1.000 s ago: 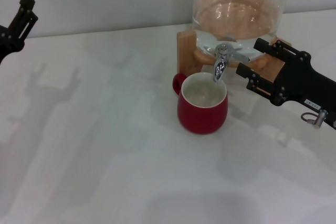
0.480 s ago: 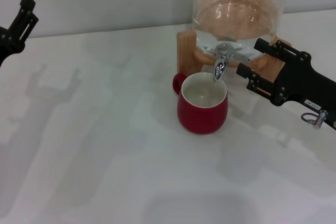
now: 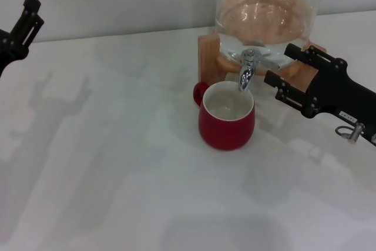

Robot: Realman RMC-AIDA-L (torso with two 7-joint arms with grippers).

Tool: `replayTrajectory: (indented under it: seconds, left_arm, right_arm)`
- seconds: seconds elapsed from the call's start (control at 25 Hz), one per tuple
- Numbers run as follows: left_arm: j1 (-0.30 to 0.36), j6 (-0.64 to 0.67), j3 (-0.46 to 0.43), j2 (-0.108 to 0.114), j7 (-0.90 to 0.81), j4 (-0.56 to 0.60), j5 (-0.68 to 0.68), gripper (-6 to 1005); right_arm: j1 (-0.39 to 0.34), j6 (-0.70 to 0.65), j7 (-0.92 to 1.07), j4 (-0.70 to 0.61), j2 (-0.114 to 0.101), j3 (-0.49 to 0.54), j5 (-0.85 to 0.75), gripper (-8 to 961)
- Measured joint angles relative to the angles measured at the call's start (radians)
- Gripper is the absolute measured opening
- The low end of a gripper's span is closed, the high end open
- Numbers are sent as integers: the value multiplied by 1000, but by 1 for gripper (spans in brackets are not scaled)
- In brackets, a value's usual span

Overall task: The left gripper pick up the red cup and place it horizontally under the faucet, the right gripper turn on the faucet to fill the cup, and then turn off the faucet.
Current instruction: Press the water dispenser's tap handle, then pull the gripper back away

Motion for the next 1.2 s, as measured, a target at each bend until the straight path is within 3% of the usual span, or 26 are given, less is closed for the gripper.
replayTrajectory:
  seconds: [1.2]
  left_arm:
    - [2, -2, 14, 0, -1, -1, -6, 890]
  right_arm:
    - [-10, -15, -16, -7, 2, 50, 0, 674]
